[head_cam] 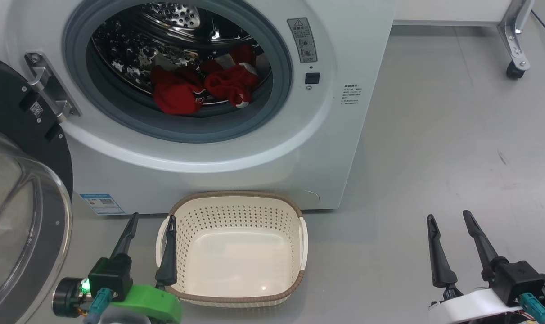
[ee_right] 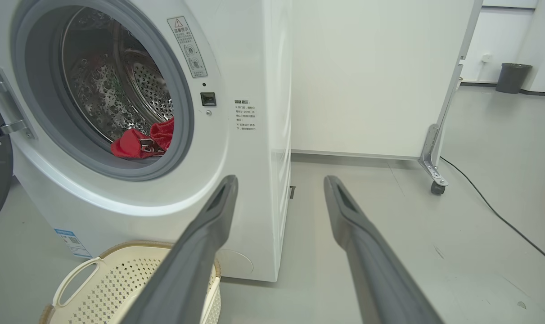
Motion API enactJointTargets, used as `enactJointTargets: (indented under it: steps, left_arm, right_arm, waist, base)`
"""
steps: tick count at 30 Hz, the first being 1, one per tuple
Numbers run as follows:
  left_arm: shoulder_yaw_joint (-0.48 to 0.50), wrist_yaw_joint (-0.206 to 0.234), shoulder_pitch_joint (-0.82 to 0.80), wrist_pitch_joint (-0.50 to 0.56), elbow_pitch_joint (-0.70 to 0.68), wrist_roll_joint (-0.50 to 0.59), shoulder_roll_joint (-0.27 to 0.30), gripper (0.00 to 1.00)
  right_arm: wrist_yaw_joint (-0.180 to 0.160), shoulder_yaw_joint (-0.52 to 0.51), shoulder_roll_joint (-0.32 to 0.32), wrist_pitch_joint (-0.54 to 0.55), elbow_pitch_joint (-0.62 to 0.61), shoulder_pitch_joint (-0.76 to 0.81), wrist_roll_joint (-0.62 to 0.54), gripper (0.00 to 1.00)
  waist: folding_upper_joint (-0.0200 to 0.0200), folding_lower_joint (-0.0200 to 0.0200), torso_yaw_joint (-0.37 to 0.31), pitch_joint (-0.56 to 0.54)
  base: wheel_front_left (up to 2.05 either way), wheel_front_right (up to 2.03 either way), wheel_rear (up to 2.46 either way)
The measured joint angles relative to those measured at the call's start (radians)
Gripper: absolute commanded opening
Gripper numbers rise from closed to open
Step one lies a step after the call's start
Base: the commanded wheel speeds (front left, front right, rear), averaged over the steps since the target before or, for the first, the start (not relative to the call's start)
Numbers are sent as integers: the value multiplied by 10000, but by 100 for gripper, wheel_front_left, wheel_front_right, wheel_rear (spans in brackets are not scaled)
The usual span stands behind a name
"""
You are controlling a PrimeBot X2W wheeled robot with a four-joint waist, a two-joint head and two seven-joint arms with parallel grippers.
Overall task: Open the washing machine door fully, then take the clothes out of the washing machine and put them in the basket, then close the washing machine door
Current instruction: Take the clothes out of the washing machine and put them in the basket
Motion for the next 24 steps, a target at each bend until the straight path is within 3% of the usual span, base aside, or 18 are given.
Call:
enactJointTargets:
  steps: [10, 24]
  left_arm:
    - [-184, -125, -506, 360, 384, -207, 0, 100]
    - [17, -355, -3252, 1703, 1854, -989, -44, 100]
  right_arm:
    - [23, 178, 6, 0, -198, -10, 2, 100]
    - [123, 395, 4, 0, -692, -625, 33, 100]
  waist:
    - [0, 0, -61, 356]
    - [0, 0, -691, 1726]
  base:
    - [0, 0, 0]
    - [0, 0, 0]
